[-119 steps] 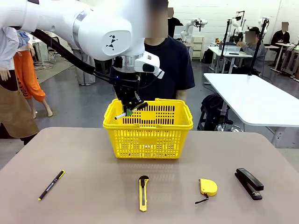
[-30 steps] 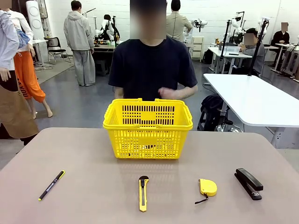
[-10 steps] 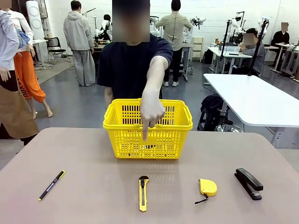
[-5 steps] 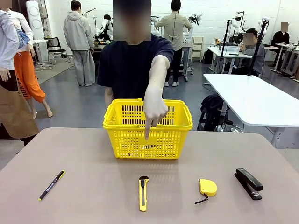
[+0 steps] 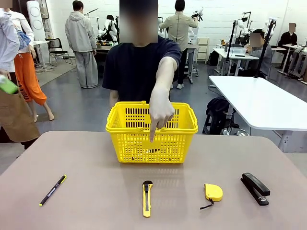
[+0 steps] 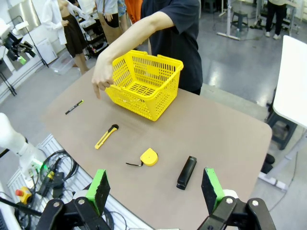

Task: Place the items the person wants into the basket.
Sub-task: Pick up the item the person points to and place it in the Market Basket.

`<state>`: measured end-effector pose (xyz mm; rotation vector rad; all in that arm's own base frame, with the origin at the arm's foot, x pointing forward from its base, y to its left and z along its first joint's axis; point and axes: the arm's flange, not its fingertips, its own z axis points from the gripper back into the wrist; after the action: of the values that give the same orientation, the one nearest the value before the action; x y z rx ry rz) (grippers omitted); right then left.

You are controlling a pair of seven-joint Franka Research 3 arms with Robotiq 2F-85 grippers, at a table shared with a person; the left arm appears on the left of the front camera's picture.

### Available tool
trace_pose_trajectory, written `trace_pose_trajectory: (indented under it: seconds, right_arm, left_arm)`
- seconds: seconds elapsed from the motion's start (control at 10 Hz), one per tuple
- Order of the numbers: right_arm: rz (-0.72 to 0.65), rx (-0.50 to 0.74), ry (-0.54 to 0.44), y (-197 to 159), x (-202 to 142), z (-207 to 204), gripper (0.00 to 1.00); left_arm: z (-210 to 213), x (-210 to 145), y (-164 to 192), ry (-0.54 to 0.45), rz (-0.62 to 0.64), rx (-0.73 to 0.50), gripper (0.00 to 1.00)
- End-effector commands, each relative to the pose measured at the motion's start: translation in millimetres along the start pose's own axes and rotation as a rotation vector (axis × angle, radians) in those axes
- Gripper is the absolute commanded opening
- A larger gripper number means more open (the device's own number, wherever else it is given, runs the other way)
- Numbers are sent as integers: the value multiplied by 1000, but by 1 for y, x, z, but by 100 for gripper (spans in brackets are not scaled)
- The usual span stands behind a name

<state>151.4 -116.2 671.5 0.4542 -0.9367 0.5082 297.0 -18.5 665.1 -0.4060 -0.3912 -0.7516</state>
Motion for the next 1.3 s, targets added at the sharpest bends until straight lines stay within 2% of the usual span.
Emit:
trace_pose_trajectory:
  seconds: [0.0, 0.3, 0.6, 0.8, 0.9, 1.2]
  right_arm:
    - [-10, -5, 15, 0, -1, -1, 100]
    - [-10, -5, 15, 0, -1, -1, 100]
    - [-10, -5, 15, 0, -1, -1, 100]
    - [-10, -5, 15, 0, -1, -1, 100]
    - [-10, -5, 15, 0, -1, -1, 100]
    - [-10, -5, 15, 0, -1, -1, 100]
  left_arm:
    - [-46, 36, -36, 96, 99, 50, 100]
    - [-138, 59, -78, 220, 238, 153, 100]
    - [-192, 56, -86, 203, 341, 204, 100]
    - [-190, 56, -74, 190, 373, 196, 100]
    - [-195, 56, -83, 218, 336, 180, 100]
    - [-195, 56, -83, 218, 336, 180, 100]
